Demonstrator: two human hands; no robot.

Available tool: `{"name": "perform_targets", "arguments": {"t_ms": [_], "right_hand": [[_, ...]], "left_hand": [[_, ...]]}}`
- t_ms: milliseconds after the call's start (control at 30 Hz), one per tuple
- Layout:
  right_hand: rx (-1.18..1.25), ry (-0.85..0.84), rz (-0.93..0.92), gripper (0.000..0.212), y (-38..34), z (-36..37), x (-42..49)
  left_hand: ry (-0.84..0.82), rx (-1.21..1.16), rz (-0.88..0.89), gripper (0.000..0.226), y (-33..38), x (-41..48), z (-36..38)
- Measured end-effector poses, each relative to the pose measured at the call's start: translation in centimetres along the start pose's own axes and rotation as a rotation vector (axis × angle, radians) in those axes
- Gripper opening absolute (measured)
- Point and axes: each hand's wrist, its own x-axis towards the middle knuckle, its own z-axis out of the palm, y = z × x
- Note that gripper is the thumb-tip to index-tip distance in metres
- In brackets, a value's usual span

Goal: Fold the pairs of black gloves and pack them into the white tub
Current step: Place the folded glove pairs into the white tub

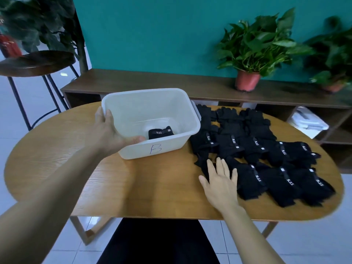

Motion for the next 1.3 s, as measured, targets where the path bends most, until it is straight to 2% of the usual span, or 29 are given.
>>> {"name": "perform_targets", "arguments": {"t_ms": [100, 267, 367, 533, 667, 733, 767, 800, 833, 900, 967, 1133, 1300], "right_hand": [[-0.028, -0.028, -0.023, 0.061, -0.5, 0.6, -0.3], [-0.097, -0.020, -0.134, 0.060, -1.7, 1.3, -0.8], [-0.077, -0.010, -0.226, 0.076, -2.8, 2.0, -1.2], [-0.048, -0.075, -0.455, 0.070, -4.1, 2.2, -2.1], [0.032, -0.018, -0.577, 0.055, -4.0, 1.3, -2.3], [0.088, 0.135, -0.558, 0.040, -4.3, 1.0, -1.9], [0.104, 0.213, -0.515, 0.038, -4.7, 0.8, -1.7], [0.101, 0.213, -0.442, 0.041, -5.5, 0.3, -1.5], [0.089, 0.174, -0.355, 0.045, -6.2, -0.1, -1.5], [0.070, -0.012, -0.198, 0.050, -7.0, -0.3, -1.3], [0.030, -0.167, -0.122, 0.051, -7.1, -0.1, -0.7], [0.041, -0.333, -0.123, 0.050, -6.8, -0.1, 0.6], [0.067, -0.361, -0.144, 0.043, -6.7, -0.7, 1.0]], "left_hand": [[-0.009, -0.037, 0.012, 0.142, 0.0, 0.0, 0.2], [-0.034, -0.007, 0.013, 0.151, 0.3, -0.1, -0.1], [-0.041, -0.026, 0.021, 0.152, 0.4, 0.0, -0.2], [-0.059, -0.005, 0.015, 0.154, 0.7, -0.1, -0.4], [-0.057, -0.002, 0.016, 0.155, 0.8, -0.2, -0.4], [-0.053, 0.003, 0.016, 0.154, 0.7, -0.1, -0.3], [-0.051, 0.009, 0.015, 0.155, 0.7, 0.0, -0.3], [-0.050, 0.015, 0.015, 0.155, 0.6, 0.1, -0.2], [-0.052, 0.019, 0.013, 0.156, 0.5, 0.2, -0.2], [-0.067, 0.021, 0.010, 0.158, 0.5, 0.3, -0.2], [-0.073, 0.018, 0.019, 0.161, 0.3, 0.3, -0.1], [-0.065, 0.009, 0.045, 0.159, -0.1, 0.8, 0.0], [-0.069, -0.009, 0.042, 0.158, -0.1, 1.1, 0.2]]}}
